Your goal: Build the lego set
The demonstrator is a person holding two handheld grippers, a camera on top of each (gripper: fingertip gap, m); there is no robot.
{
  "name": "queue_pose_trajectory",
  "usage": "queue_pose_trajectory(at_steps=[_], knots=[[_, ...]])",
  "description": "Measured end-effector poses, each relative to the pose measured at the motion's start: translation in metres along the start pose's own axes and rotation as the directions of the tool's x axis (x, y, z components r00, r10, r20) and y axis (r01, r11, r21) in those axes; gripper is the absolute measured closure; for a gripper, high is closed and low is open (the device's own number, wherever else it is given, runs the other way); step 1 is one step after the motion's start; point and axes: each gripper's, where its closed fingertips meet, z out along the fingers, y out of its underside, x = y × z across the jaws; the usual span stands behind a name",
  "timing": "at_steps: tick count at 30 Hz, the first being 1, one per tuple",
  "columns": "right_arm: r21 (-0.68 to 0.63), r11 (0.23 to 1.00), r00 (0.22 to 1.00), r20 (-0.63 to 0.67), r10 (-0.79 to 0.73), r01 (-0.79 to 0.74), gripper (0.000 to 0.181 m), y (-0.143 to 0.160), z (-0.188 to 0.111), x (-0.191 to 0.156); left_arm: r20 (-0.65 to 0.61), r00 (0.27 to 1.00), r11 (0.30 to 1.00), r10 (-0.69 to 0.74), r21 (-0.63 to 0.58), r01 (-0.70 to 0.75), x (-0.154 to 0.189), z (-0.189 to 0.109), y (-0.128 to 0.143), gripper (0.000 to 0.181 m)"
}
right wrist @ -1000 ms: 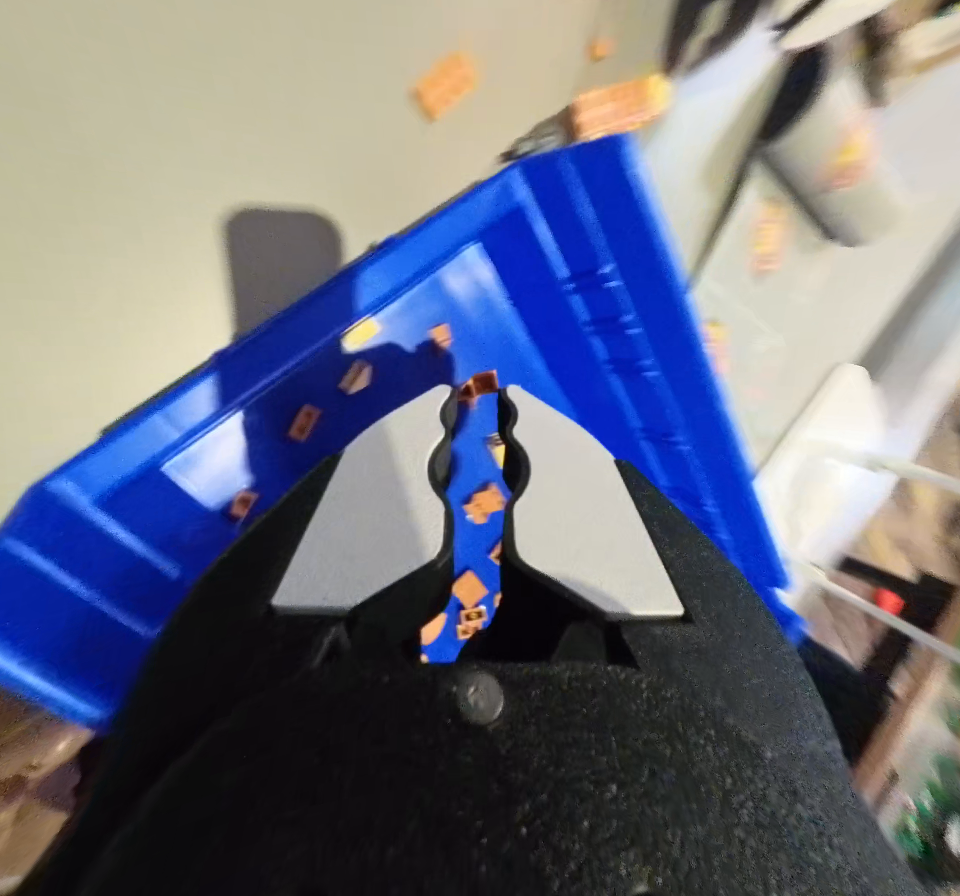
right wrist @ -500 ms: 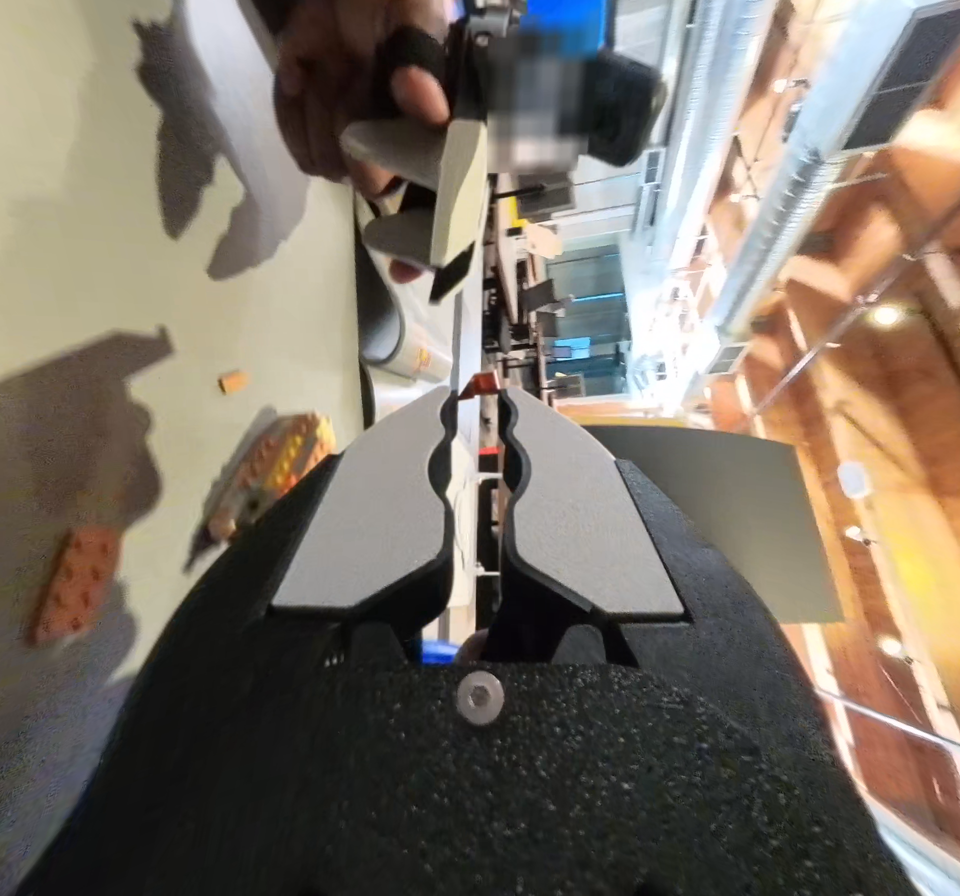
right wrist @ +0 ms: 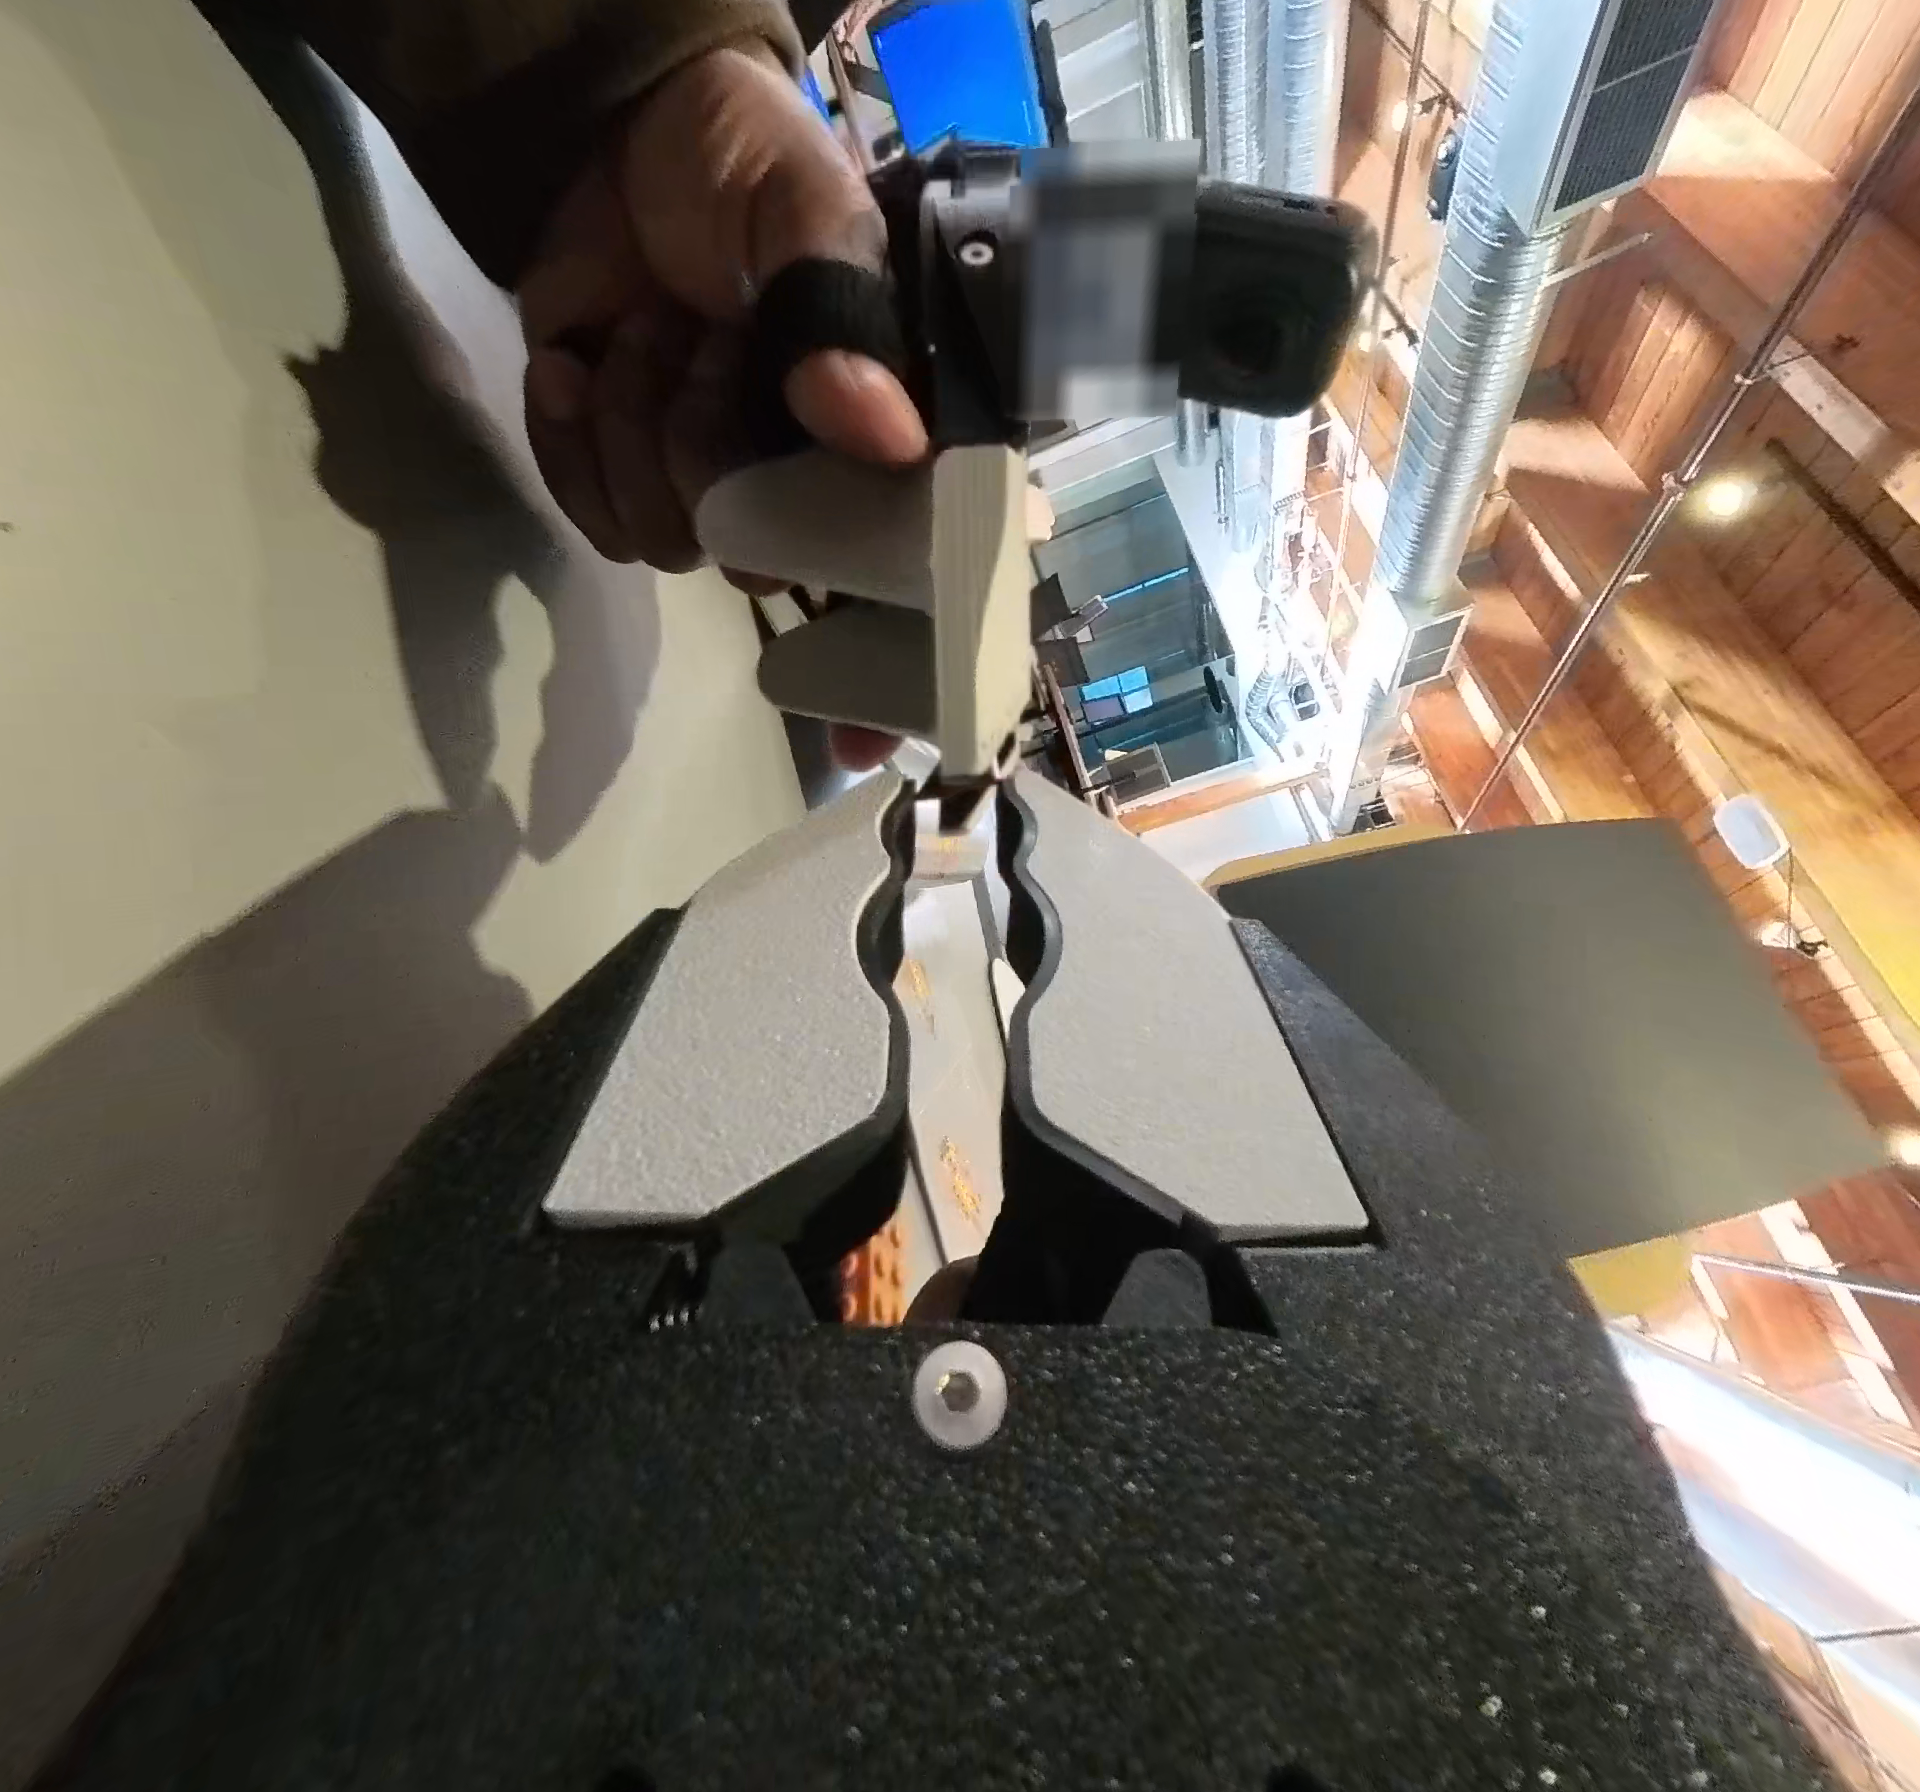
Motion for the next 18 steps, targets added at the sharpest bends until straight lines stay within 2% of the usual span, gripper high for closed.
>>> queue_pose_trajectory(at_steps=[2, 7, 9, 11, 13, 15, 18], knots=[[-0.006, 1.0, 1.0, -0.004, 0.004, -0.004, 0.167, 0.003, 0.001, 0.0, 0.021, 1.0, 1.0, 0.004, 0.009, -0.004, -0.005, -0.001, 0.0, 0.177], [-0.029, 0.999, 0.999, 0.015, 0.04, -0.04, 0.167, 0.012, -0.001, -0.002, 0.078, 0.995, 0.998, 0.057, -0.021, -0.055, -0.014, 0.001, 0.003, 0.178], [-0.061, 0.997, 0.998, 0.032, 0.049, -0.047, 0.165, 0.017, -0.005, -0.001, 0.128, 0.988, 0.994, 0.091, -0.073, -0.082, -0.021, 0.002, 0.011, 0.177], [-0.126, 0.989, 0.994, 0.074, 0.085, -0.076, 0.163, 0.027, -0.014, -0.003, 0.199, 0.963, 0.973, 0.179, -0.179, -0.144, -0.032, 0.002, 0.023, 0.177], [-0.211, 0.966, 0.978, 0.11, 0.178, -0.152, 0.163, 0.04, -0.03, -0.004, 0.245, 0.915, 0.913, 0.322, -0.335, -0.231, -0.041, 0.002, 0.04, 0.177], [-0.293, 0.917, 0.938, 0.132, 0.319, -0.271, 0.162, 0.051, -0.049, -0.005, 0.235, 0.873, 0.836, 0.428, -0.469, -0.284, -0.045, 0.004, 0.057, 0.177], [-0.415, 0.812, 0.854, 0.139, 0.502, -0.41, 0.162, 0.067, -0.076, -0.008, 0.198, 0.835, 0.747, 0.514, -0.582, -0.321, -0.048, 0.01, 0.074, 0.171]])
